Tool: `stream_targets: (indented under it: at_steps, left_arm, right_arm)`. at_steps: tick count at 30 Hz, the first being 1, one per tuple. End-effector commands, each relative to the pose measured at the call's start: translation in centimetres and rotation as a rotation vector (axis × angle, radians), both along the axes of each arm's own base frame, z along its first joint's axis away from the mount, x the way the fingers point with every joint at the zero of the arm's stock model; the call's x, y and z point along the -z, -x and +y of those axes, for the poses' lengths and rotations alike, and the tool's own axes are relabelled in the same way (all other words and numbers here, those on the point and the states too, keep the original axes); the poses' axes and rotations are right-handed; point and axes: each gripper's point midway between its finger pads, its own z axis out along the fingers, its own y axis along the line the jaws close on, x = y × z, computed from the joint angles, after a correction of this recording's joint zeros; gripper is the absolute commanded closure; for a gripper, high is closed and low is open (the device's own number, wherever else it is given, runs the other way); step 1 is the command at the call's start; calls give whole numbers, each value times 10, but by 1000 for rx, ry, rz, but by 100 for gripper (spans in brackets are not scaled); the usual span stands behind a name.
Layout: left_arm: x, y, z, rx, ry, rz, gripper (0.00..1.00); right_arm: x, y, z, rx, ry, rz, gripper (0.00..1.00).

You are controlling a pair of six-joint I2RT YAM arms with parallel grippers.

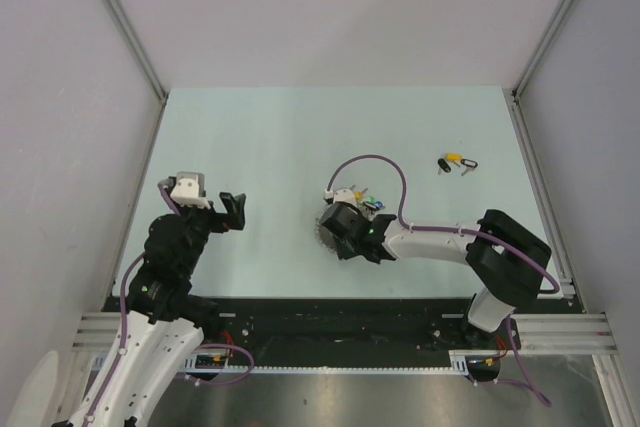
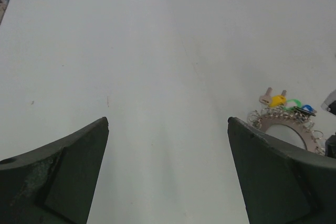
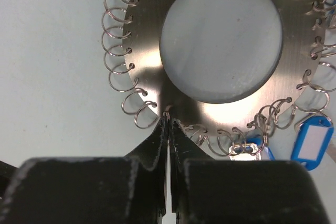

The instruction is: Put the keys on the keyring

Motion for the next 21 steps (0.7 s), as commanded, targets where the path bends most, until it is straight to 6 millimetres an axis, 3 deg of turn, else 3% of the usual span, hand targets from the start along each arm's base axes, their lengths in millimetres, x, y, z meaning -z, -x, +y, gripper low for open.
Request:
stream_targets:
  at_steps: [1,5,6,12,13,16,17,21]
  left_arm:
    - [-23,6,-42,254,1,-85,0]
    - [-30,17,-78,478,4,-123,0]
    - [-40,20,-84,521,8,-156,0]
    - [-56,19,-120,743,-44,-173,0]
    - [-66,21,-126,783,-57,-196,0]
    - [-70,23,-148,930,-74,-186,0]
    - [-70,23,-154,968,-79,-181,0]
    - [-80,24,-177,1102,-116,-207,0]
  right_arm:
    - [-35,-10,-3,-31,-28,-94,100]
    - [-70,-16,-12,-118,-20,-183,100]
    - [-88,-17,-14,-131,-32,-219,100]
    - [-150,-28,-33,-305,41,-399,100]
    - [-168,-27,-31,-332,-3,-420,100]
    - [-191,-21,-32,-465,8,-464,100]
    - [-208,-21,-32,-475,-14,-497,100]
    - [-237,-15,-31,-564,-46,-582,100]
